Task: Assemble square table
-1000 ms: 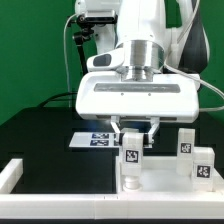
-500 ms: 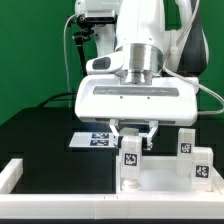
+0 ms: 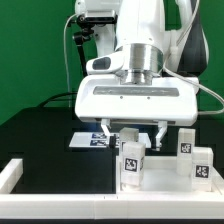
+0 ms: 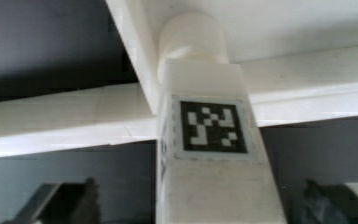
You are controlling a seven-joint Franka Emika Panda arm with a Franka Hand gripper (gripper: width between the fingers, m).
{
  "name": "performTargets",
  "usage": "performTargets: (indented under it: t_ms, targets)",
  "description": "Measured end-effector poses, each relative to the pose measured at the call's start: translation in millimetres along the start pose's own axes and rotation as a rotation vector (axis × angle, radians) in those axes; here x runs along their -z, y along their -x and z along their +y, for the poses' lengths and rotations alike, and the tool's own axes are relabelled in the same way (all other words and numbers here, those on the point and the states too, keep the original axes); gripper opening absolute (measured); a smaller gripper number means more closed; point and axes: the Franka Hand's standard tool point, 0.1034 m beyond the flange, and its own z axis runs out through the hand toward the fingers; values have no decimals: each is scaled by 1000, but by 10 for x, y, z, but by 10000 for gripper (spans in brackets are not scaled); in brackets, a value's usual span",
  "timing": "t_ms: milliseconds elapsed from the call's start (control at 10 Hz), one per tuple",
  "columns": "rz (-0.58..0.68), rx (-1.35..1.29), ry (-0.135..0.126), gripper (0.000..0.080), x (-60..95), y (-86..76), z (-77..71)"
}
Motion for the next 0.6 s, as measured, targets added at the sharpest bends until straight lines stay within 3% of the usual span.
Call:
performTargets:
  t_ms: [600]
  targets:
    - [0,0,0,649,0,0,0]
